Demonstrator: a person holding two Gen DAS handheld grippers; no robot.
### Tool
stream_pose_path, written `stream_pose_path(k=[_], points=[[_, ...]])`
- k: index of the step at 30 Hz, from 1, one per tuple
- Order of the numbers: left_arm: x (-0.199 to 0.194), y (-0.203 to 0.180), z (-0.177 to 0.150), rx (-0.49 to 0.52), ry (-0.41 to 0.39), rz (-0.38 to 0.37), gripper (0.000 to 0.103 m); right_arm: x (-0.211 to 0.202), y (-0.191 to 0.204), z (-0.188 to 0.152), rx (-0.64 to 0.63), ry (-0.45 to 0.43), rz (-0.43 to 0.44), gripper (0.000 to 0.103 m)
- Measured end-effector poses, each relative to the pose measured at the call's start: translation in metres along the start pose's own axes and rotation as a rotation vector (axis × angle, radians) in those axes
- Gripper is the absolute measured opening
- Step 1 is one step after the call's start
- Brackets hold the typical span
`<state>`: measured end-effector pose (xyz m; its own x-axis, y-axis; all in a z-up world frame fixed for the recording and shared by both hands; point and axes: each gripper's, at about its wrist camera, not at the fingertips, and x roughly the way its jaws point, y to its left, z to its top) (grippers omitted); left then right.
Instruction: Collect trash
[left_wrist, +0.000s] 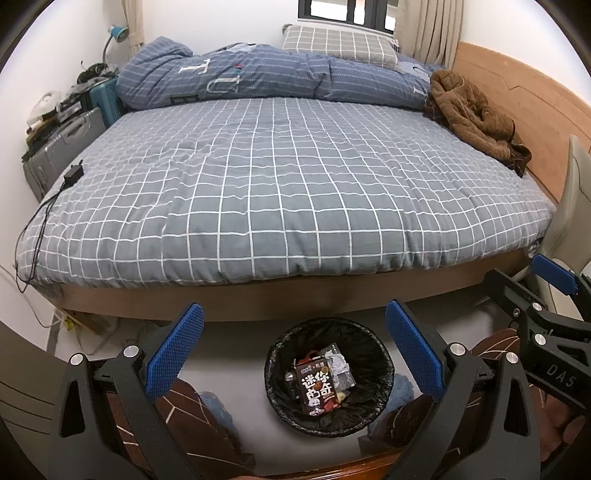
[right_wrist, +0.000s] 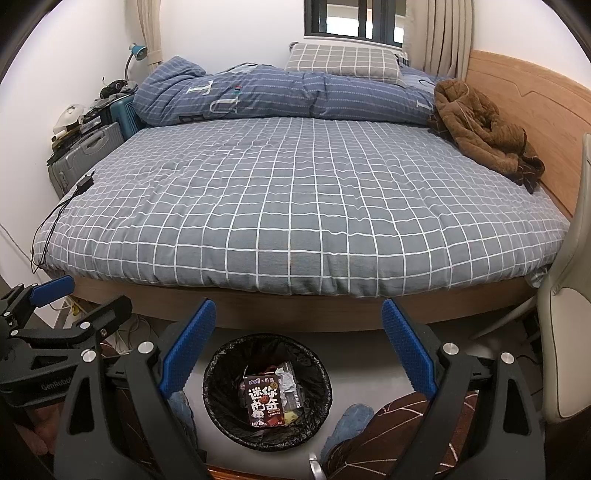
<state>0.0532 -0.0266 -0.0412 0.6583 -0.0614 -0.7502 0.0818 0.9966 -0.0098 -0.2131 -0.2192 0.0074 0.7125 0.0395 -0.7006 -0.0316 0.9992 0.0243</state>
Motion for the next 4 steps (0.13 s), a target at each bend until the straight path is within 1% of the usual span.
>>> stream_pose_path(k=[4], points=[[0.0014,0.0013,0.0004,-0.003,0.006,-0.009,0.096,0.001,-0.001,0.0011,0.006,0.001,-0.003,0.088]])
